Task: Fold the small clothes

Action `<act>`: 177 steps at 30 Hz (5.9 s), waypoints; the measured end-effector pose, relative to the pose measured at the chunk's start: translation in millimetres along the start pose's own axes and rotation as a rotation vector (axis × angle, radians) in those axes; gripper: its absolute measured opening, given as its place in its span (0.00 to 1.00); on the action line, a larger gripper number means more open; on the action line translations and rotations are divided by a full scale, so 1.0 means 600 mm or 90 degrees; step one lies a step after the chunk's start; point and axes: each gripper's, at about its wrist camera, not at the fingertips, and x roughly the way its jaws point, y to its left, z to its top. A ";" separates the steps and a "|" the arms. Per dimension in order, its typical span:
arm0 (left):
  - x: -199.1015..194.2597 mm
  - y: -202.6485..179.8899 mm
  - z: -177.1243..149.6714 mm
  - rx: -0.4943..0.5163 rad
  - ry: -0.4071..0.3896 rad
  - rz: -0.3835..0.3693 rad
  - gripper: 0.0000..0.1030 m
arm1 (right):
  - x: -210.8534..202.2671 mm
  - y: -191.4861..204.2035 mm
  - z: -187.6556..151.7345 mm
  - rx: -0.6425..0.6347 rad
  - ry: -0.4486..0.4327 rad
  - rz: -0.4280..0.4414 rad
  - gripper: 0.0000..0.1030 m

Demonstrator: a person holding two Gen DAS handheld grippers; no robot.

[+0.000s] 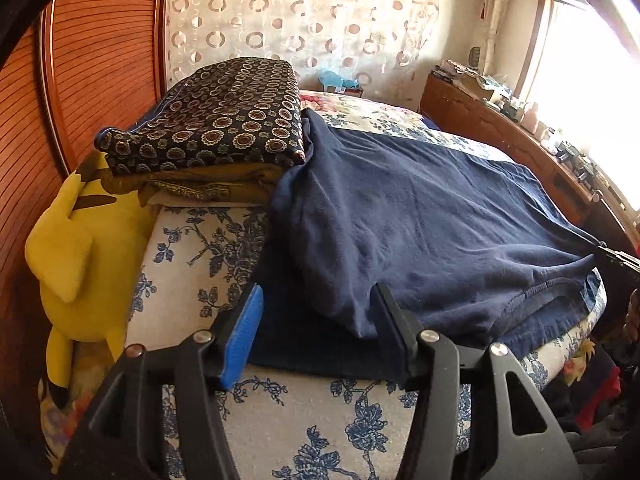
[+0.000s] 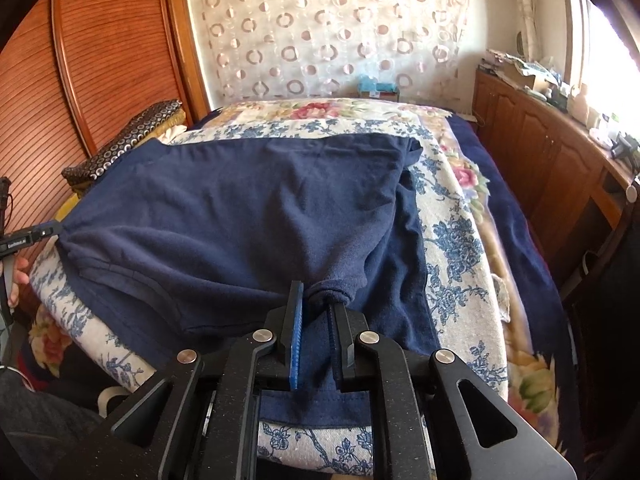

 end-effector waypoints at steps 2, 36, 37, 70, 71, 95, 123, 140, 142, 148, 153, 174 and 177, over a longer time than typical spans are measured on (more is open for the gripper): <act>0.001 0.001 0.000 0.001 0.000 0.002 0.54 | -0.009 -0.001 0.002 -0.001 -0.009 -0.006 0.15; 0.039 0.027 -0.002 -0.028 0.021 0.004 0.55 | 0.083 0.124 -0.010 -0.092 0.007 0.045 0.52; 0.039 0.028 -0.003 -0.029 0.022 0.004 0.55 | 0.085 0.125 -0.013 -0.096 0.010 0.041 0.52; 0.042 -0.011 0.018 -0.005 -0.009 -0.087 0.01 | 0.085 0.095 -0.038 -0.059 -0.002 0.043 0.58; 0.035 -0.021 0.024 0.003 -0.022 -0.087 0.01 | 0.083 0.091 -0.037 -0.054 -0.001 0.042 0.58; 0.080 0.010 0.029 0.024 0.036 0.064 0.60 | 0.079 0.080 -0.041 -0.046 -0.003 0.039 0.58; -0.007 -0.289 0.185 0.144 -0.104 -0.273 0.04 | -0.015 -0.001 -0.021 0.006 -0.080 -0.022 0.58; -0.011 -0.546 0.224 0.301 -0.035 -0.376 0.18 | -0.053 -0.061 -0.052 0.060 -0.100 -0.027 0.58; -0.014 -0.550 0.212 0.310 -0.033 -0.369 0.40 | -0.053 -0.061 -0.052 0.058 -0.100 -0.027 0.58; -0.045 -0.520 0.198 0.305 -0.069 -0.338 0.58 | -0.050 -0.065 -0.047 0.062 -0.102 -0.037 0.58; -0.044 -0.461 0.195 0.269 -0.076 -0.304 0.58 | -0.055 -0.063 -0.040 0.052 -0.106 -0.042 0.58; -0.006 -0.215 0.120 0.112 -0.061 -0.144 0.58 | -0.026 0.049 0.050 -0.048 -0.120 0.005 0.58; -0.004 -0.202 0.115 0.109 -0.059 -0.138 0.58 | -0.011 0.072 0.059 -0.067 -0.110 0.019 0.58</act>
